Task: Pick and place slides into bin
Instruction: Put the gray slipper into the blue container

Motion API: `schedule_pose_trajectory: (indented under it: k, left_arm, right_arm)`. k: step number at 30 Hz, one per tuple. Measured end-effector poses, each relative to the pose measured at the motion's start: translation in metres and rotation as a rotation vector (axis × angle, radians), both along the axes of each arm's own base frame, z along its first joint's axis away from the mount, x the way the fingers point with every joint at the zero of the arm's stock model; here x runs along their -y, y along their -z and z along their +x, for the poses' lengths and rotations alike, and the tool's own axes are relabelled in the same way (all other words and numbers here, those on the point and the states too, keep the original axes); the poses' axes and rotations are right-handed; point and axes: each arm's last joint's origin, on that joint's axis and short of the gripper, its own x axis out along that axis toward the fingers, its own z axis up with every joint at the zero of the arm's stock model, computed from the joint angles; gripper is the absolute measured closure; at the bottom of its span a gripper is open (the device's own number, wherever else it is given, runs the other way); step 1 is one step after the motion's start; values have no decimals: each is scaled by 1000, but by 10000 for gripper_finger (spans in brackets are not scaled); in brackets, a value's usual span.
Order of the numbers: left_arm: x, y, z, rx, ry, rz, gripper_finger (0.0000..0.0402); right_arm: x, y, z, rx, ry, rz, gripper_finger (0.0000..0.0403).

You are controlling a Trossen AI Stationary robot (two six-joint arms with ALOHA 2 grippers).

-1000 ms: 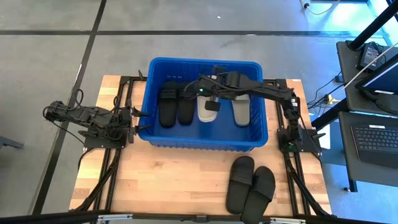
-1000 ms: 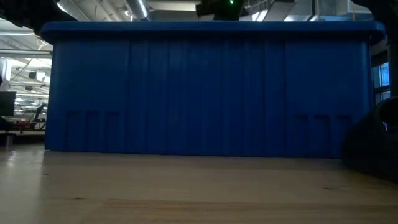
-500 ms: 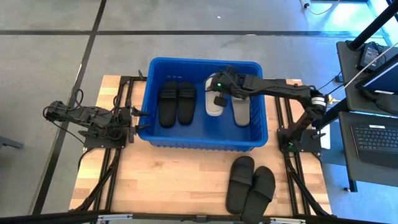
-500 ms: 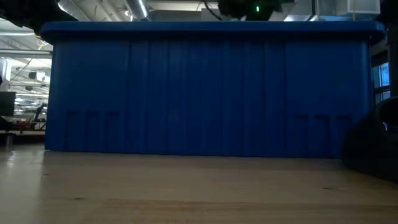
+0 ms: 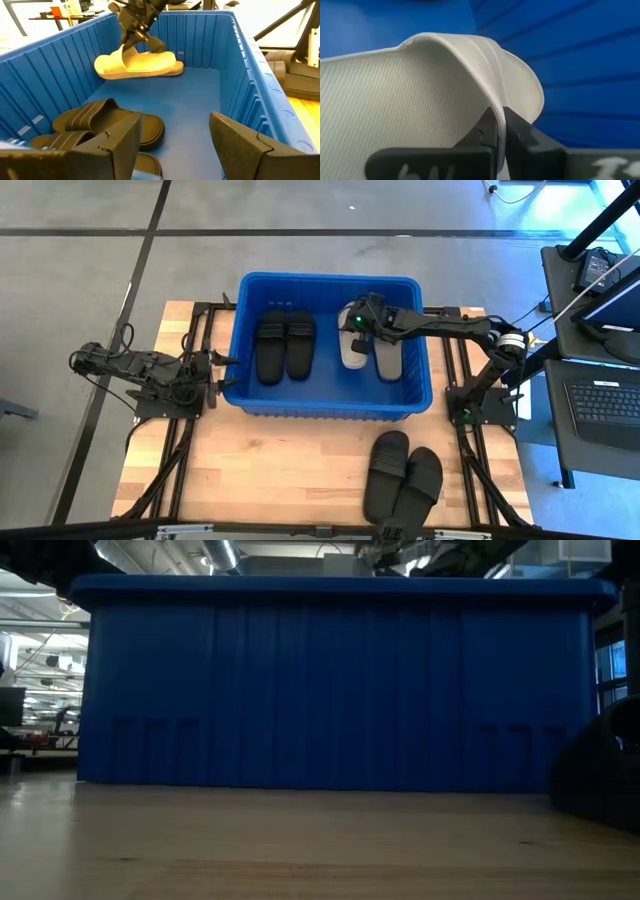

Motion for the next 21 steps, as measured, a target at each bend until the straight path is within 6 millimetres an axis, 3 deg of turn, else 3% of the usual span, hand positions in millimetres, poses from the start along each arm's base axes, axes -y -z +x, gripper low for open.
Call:
schedule_pose_trajectory:
  k: [10, 21]
  left_arm:
    - [0, 0, 0, 1, -14, 4, 175]
    - [0, 0, 0, 2, -15, 2, 175]
  right_arm:
    - [9, 28, -18, -44, 13, 31, 388]
    - [11, 35, -17, 19, -17, 53, 388]
